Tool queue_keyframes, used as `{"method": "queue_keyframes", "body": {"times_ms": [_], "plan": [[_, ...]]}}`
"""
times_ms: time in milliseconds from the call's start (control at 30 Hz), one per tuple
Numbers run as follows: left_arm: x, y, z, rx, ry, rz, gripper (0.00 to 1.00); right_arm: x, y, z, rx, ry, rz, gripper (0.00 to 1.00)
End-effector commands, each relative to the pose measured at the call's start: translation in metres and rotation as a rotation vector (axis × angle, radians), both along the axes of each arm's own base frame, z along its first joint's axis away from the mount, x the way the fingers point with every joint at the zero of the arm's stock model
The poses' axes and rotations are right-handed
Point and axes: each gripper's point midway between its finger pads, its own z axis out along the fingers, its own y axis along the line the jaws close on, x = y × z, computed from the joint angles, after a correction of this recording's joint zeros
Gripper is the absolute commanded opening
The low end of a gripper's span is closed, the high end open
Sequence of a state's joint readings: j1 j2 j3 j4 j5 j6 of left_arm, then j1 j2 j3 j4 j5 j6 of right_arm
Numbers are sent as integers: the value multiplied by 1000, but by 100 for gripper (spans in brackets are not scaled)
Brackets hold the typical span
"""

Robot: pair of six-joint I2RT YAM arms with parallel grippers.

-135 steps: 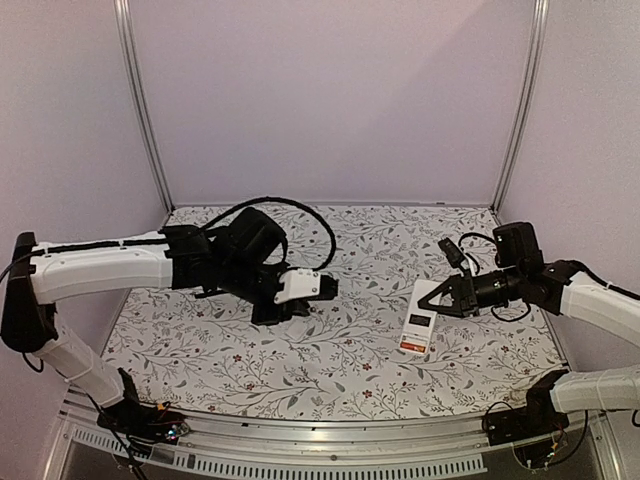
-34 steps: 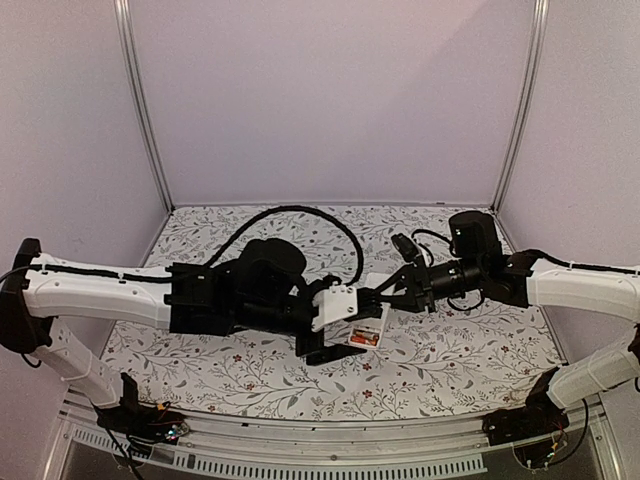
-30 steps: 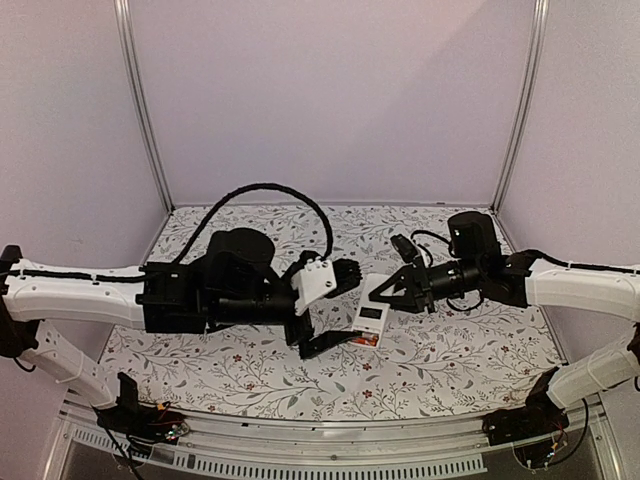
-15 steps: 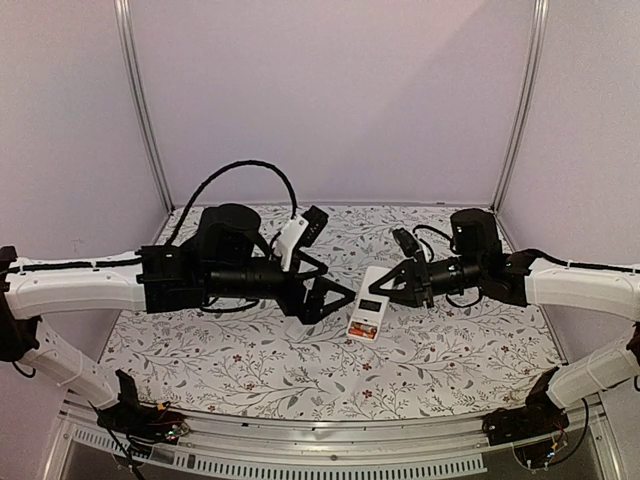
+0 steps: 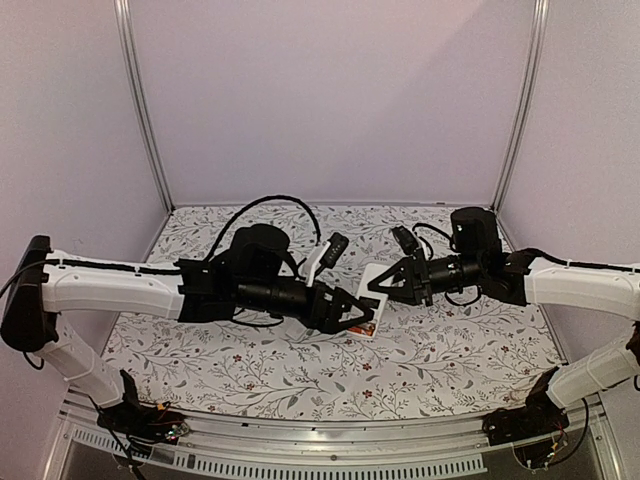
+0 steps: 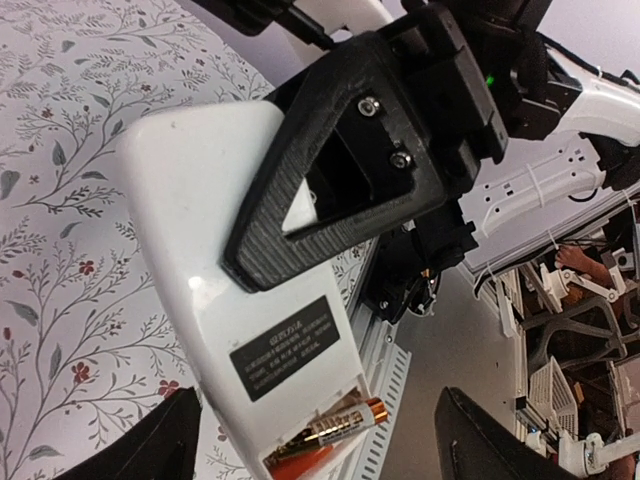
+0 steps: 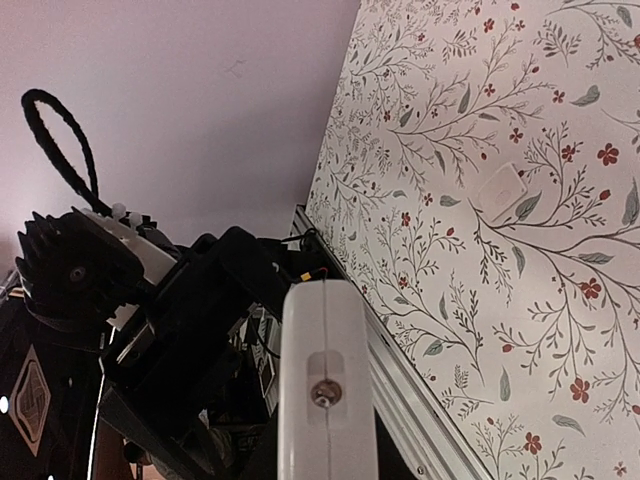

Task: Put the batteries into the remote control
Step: Load the battery into the battery compartment.

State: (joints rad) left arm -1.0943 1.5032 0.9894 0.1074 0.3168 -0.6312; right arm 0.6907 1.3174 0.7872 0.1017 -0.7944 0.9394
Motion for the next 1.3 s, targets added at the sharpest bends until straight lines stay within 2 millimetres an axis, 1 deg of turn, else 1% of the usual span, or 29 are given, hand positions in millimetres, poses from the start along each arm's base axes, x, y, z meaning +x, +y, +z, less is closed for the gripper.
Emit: {"method": "queue_keyframes", "body": {"times_ms": [0, 167, 367, 567, 733, 1067, 1267], "plan": [[-5, -10, -1, -40, 57, -32, 80, 8, 3, 12, 31, -29, -11, 0], [-7, -13, -4, -34, 60, -35, 80, 8, 3, 12, 33, -27, -12, 0], [-10, -16, -7, -23, 57, -48, 77, 8, 3, 11, 33, -25, -12, 0], [-12, -17, -6, -22, 38, -57, 77, 8, 3, 10, 32, -23, -17, 0], [-14, -18, -9, -15, 35, -64, 76, 8, 3, 10, 31, -17, -19, 0], [-13, -20, -14, 6, 33, -62, 75, 9, 4, 9, 32, -16, -16, 0], [-13, -20, -15, 9, 33, -60, 71, 8, 3, 8, 34, -14, -17, 0]]}}
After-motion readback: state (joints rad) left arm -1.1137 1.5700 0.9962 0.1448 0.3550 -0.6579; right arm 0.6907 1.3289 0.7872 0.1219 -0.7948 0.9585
